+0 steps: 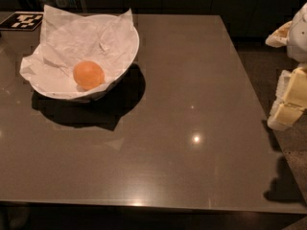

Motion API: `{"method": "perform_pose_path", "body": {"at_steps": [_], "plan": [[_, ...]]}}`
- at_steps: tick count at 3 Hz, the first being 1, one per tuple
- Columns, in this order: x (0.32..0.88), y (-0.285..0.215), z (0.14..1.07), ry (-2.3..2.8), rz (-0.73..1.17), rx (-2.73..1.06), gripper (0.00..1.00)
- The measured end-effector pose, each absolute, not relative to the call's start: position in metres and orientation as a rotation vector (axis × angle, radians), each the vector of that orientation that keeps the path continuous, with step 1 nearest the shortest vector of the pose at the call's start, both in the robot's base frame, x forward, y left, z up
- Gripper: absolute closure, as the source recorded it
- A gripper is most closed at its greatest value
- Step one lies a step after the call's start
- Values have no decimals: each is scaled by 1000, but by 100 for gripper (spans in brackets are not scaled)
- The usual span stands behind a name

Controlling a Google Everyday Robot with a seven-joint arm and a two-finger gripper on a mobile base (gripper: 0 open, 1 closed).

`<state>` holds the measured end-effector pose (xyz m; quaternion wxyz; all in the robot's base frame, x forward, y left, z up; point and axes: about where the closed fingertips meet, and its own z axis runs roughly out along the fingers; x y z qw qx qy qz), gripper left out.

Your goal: Pick orange from white bowl

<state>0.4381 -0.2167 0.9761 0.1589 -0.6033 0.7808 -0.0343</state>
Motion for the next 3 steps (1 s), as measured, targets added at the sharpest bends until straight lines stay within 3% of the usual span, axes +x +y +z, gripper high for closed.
{"method": "perform_pose_path", "body": {"at_steps": [1, 3], "plan": [[438, -217, 976, 2232, -98, -1725, 0], [441, -143, 1029, 2161, -201, -1837, 0]]}}
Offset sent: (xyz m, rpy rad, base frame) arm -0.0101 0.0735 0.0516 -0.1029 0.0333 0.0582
